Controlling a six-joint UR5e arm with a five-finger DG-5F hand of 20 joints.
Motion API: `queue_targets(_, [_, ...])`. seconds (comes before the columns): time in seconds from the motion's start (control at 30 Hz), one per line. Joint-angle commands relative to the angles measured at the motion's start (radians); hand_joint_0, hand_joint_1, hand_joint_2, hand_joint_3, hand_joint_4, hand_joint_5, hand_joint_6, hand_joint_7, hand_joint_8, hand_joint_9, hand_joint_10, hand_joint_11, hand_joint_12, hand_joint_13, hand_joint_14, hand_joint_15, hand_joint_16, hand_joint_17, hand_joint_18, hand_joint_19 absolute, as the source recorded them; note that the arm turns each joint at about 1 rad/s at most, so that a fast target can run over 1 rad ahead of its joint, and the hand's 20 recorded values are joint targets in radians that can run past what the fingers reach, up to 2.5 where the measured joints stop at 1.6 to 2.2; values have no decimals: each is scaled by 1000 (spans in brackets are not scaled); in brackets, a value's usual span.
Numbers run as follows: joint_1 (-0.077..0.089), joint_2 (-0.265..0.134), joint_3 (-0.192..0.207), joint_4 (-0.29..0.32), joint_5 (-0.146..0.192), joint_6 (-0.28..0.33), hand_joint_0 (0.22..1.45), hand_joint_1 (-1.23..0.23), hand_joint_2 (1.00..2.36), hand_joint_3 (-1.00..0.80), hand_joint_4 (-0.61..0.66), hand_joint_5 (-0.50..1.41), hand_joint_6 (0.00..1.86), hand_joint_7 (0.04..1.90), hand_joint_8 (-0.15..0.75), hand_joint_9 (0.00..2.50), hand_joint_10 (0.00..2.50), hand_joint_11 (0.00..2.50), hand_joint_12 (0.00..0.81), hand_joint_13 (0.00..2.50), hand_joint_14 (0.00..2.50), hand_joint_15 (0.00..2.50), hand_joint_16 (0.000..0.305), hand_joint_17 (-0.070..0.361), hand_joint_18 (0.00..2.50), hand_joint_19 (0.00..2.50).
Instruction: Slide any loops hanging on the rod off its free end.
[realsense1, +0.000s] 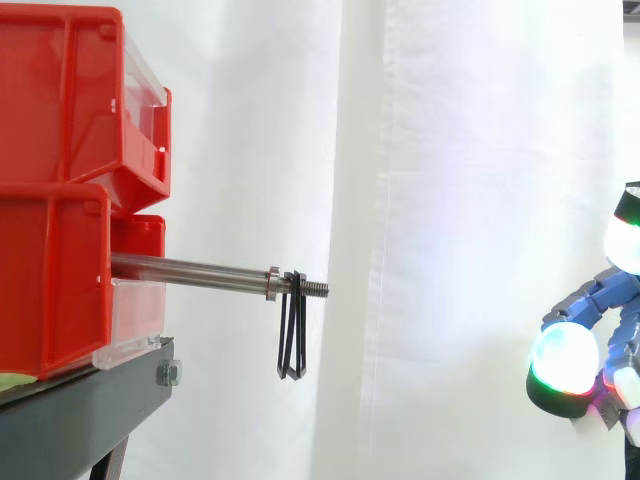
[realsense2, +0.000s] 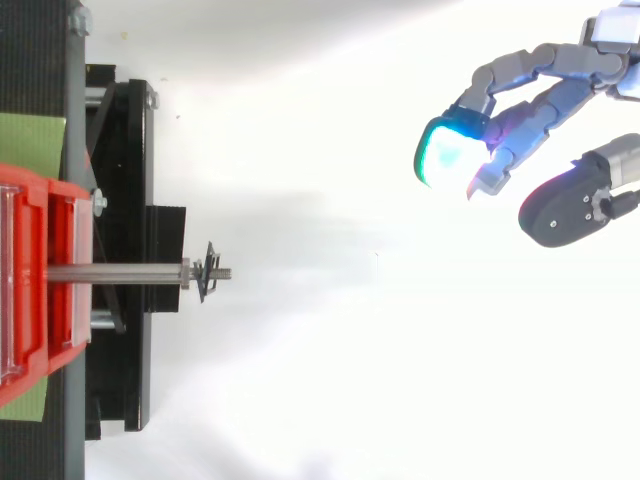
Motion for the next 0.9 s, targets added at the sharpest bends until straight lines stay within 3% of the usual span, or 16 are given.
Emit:
queue_targets(0.0, [0,0,0,0,0,0,591,-587,1003,-465,296,-148,503,892,269,919,8,251,268,714,4,100,40,90,665,363])
queue_targets(0.47, [0,0,0,0,0,0,520,-638,1000,-500,229,-182,503,828,241,626,2,37,306,366,0,0,46,103,356,226])
queue_targets(0.67, [0,0,0,0,0,0,461,-603,1000,-500,216,-188,502,745,244,679,0,0,308,449,0,0,50,111,417,238])
queue_targets(0.87, [0,0,0,0,0,0,478,-561,1000,-500,205,-193,502,730,243,745,0,0,298,522,0,0,47,106,498,268])
